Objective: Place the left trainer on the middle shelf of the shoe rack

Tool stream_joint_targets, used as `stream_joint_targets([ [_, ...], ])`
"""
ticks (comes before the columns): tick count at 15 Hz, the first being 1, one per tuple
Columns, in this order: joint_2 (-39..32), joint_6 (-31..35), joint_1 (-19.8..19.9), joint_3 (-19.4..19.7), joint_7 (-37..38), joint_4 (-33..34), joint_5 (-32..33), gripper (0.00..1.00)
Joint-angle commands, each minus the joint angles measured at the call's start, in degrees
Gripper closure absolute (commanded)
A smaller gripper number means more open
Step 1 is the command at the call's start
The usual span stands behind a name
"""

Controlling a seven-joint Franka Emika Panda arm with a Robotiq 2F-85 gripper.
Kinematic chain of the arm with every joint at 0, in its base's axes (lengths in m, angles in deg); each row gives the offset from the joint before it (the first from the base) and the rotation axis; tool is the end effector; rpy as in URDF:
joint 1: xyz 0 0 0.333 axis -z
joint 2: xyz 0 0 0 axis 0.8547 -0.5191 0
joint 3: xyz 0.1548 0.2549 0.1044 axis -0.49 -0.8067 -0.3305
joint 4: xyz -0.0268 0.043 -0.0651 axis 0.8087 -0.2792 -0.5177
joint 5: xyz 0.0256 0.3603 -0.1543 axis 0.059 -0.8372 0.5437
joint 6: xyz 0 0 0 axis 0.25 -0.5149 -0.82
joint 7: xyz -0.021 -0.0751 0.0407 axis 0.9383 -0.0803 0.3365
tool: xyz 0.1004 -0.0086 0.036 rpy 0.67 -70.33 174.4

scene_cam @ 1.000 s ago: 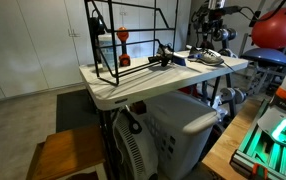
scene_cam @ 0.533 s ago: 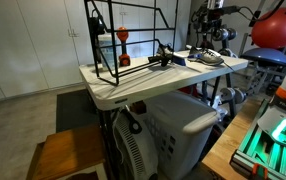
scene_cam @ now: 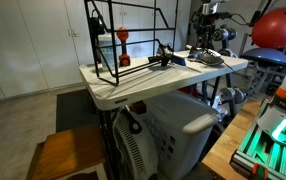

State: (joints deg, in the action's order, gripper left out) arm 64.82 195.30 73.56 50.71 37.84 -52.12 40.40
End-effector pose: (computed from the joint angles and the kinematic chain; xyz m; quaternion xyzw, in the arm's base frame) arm 0.4926 -0.3077 0.4174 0.9965 -0.0765 0.0148 0.0316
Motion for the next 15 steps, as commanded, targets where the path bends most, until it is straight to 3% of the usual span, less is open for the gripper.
stream_joint_targets([
  [1,-7.78,-1.42,2.42,-0.90,-2.08,6.37,-2.04,0.00],
  [8,-16.09,-3.40,7.65,-4.31,-7.23,14.65,-8.25,0.00],
  [15,-19.06,-6.10,9.30,-7.20,-6.73,19.47,-10.67,0.00],
])
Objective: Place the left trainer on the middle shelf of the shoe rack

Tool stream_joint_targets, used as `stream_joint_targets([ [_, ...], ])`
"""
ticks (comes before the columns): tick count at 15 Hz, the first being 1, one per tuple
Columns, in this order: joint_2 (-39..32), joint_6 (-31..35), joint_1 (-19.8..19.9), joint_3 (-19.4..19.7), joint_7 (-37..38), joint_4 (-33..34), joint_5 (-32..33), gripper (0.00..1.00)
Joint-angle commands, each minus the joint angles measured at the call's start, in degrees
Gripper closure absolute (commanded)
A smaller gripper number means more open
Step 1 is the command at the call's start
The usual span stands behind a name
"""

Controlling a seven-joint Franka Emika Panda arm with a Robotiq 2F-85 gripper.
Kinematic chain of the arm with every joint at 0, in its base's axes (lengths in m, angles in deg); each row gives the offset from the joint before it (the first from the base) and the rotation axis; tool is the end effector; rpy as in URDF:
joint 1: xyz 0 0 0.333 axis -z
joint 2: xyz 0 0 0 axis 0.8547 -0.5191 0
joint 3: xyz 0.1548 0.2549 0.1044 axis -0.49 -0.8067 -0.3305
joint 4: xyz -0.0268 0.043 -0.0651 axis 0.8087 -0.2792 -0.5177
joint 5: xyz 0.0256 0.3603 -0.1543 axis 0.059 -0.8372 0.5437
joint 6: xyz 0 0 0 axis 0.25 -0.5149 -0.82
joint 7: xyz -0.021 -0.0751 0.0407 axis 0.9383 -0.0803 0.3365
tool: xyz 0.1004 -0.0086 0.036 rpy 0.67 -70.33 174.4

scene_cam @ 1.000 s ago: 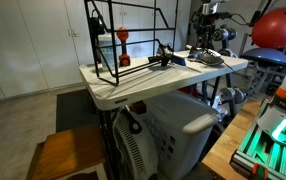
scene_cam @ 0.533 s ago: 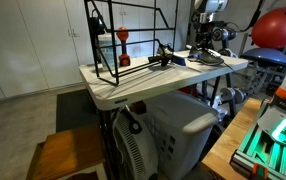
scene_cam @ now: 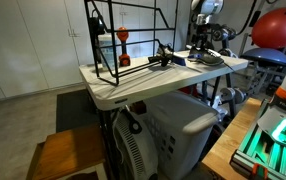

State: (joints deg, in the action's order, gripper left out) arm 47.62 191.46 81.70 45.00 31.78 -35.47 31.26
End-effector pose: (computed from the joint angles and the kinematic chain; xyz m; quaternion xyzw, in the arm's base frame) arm 0.5516 -0.3576 0.3615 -0.9966 0.0782 -0.0057 0.0239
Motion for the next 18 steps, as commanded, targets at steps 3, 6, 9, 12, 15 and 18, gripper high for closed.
stream_joint_targets([
  [3,-2.95,-1.07,0.82,-1.75,0.20,3.50,-0.69,0.11],
  [6,-4.27,-0.77,0.85,-1.66,1.36,4.44,-0.26,0.39],
  [9,-5.00,0.03,0.69,-1.40,2.82,4.74,0.52,0.53],
  [12,-4.64,1.78,0.02,-0.90,5.19,3.93,1.94,0.71],
  [15,-3.60,3.89,-0.66,-0.45,7.64,2.71,3.71,0.97],
  [18,-0.70,4.33,-0.89,-0.78,8.58,0.83,4.46,0.96],
])
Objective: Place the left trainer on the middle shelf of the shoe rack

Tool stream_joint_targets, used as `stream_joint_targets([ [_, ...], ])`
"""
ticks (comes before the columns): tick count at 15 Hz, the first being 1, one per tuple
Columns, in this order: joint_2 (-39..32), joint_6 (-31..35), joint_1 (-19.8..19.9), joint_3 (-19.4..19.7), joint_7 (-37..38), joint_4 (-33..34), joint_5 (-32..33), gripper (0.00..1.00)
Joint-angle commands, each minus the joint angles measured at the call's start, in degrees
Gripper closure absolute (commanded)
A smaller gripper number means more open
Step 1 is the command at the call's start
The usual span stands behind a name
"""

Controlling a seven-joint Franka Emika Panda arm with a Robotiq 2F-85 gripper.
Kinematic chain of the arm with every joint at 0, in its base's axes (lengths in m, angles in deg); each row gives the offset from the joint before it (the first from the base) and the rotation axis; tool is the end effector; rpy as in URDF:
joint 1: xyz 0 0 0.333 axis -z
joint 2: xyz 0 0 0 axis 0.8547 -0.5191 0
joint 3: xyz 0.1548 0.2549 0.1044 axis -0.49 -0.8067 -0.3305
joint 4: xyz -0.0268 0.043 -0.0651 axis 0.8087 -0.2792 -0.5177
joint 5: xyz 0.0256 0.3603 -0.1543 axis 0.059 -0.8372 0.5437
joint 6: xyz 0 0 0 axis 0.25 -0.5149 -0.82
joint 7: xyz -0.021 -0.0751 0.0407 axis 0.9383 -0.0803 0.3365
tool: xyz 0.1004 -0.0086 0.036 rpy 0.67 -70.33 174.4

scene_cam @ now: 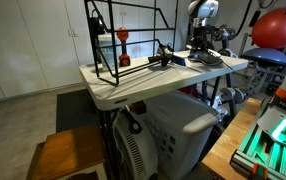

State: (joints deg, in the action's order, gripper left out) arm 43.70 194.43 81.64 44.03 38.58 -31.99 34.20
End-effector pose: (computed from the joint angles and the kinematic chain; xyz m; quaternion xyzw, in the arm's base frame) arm 0.5747 -0.3601 0.3481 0.9934 -0.1139 0.0113 0.0082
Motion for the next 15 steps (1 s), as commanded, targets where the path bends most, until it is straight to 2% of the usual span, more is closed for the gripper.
stream_joint_targets([
  [1,4.68,1.61,-1.27,0.50,2.95,-3.71,2.11,0.99],
  [8,23.49,-2.27,-2.89,-0.03,-8.31,-16.83,5.17,0.97],
  [12,33.57,-3.37,-5.32,0.94,-10.75,-23.55,10.88,0.97],
  [15,40.85,-3.38,-7.25,1.66,-19.10,-28.69,9.55,0.97],
])
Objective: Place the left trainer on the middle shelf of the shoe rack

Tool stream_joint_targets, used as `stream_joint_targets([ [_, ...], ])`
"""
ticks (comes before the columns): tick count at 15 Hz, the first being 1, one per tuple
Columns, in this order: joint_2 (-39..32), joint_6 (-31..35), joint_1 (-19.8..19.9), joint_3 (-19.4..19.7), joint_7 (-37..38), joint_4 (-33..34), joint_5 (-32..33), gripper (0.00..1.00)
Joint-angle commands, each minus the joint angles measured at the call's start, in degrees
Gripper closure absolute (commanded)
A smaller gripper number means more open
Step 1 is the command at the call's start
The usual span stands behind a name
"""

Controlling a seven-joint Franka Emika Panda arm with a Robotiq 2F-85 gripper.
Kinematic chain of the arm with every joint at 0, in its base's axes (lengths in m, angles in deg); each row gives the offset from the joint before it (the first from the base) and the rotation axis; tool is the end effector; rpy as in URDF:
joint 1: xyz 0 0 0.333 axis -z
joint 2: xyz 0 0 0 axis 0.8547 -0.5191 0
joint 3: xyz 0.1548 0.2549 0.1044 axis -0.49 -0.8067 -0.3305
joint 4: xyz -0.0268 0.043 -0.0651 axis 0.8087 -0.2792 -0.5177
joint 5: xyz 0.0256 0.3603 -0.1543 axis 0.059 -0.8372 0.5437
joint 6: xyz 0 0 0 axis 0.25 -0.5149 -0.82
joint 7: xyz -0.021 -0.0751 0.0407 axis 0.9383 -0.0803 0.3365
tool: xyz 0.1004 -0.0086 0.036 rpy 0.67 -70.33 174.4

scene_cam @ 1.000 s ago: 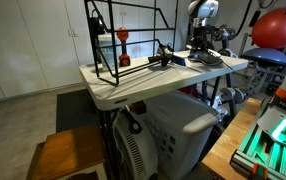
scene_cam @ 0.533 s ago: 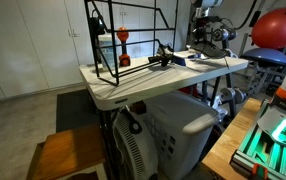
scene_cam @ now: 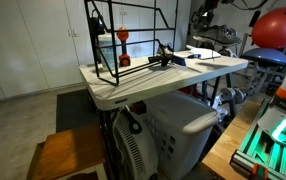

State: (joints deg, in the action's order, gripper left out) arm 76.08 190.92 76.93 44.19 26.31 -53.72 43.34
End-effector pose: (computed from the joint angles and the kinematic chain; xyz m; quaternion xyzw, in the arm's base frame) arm 0.4721 -0.2699 0.5037 0.9955 0.0599 0.0492 0.0548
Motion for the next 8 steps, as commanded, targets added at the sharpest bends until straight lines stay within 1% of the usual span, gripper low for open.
stream_joint_targets([
  [1,11.03,-1.52,-3.26,1.72,-9.37,-8.71,0.87,0.97],
  [4,17.05,-7.42,-5.42,1.93,-15.69,-11.95,2.40,0.98],
  [8,23.71,-13.26,-9.54,2.12,-23.98,-14.36,0.42,0.98],
])
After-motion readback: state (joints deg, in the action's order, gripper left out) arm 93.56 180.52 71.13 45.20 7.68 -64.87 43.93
